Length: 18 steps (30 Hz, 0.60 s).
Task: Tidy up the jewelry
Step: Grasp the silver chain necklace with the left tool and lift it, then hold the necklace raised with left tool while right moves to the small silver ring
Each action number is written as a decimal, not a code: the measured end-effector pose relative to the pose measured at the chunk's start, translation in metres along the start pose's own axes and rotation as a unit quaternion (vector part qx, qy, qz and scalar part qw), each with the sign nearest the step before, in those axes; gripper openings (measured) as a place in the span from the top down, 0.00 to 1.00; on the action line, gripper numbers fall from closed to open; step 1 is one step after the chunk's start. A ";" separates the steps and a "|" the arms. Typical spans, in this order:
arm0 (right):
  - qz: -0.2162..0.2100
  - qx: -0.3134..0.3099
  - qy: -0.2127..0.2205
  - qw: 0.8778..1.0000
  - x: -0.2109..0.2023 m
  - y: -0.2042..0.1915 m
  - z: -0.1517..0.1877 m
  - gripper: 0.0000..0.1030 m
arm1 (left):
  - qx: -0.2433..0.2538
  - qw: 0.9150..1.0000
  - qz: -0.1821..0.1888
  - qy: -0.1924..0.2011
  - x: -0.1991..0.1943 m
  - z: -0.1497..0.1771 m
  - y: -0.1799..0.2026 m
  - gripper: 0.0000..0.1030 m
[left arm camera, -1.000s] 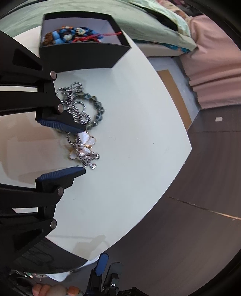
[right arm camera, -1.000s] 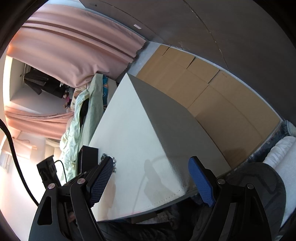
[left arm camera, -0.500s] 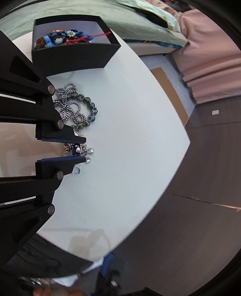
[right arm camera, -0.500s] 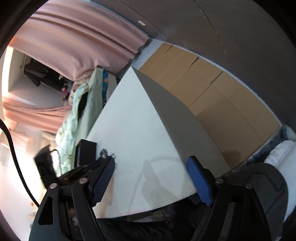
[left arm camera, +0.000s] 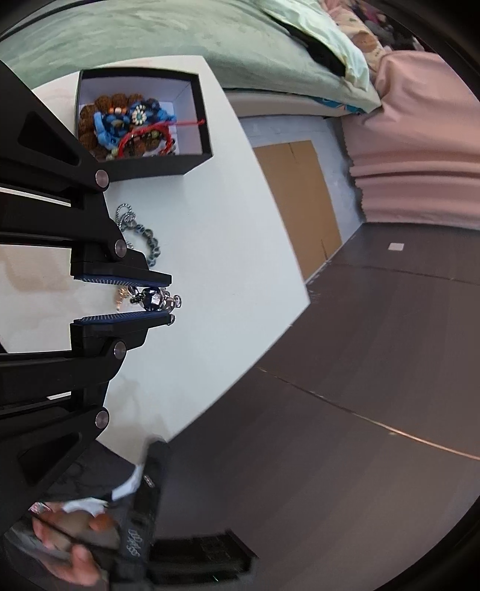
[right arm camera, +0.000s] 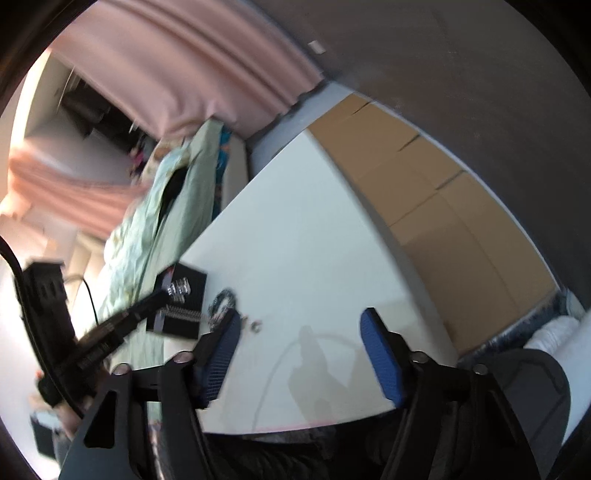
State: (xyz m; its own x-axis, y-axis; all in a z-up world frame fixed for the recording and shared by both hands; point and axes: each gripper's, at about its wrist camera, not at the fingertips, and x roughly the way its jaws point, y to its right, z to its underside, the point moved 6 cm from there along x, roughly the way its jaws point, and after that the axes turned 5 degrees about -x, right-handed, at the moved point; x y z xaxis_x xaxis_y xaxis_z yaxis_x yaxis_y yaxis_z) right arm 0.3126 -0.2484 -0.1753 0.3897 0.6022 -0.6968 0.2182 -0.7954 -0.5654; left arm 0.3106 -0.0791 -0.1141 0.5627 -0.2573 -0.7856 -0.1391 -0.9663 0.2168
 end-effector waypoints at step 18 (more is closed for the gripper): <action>0.065 -0.250 -0.071 0.963 0.062 -0.065 0.014 0.61 | -0.019 0.994 0.036 0.100 -0.096 -0.045 0.006 0.87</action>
State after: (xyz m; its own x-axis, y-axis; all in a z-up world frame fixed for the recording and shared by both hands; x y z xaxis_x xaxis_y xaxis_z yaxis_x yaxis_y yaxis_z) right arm 0.3095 -0.1583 -0.1875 0.3234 0.4708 -0.8209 0.5942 -0.7761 -0.2111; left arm 0.2925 -0.0596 -0.0109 0.7038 -0.3142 -0.6372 -0.1558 -0.9433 0.2930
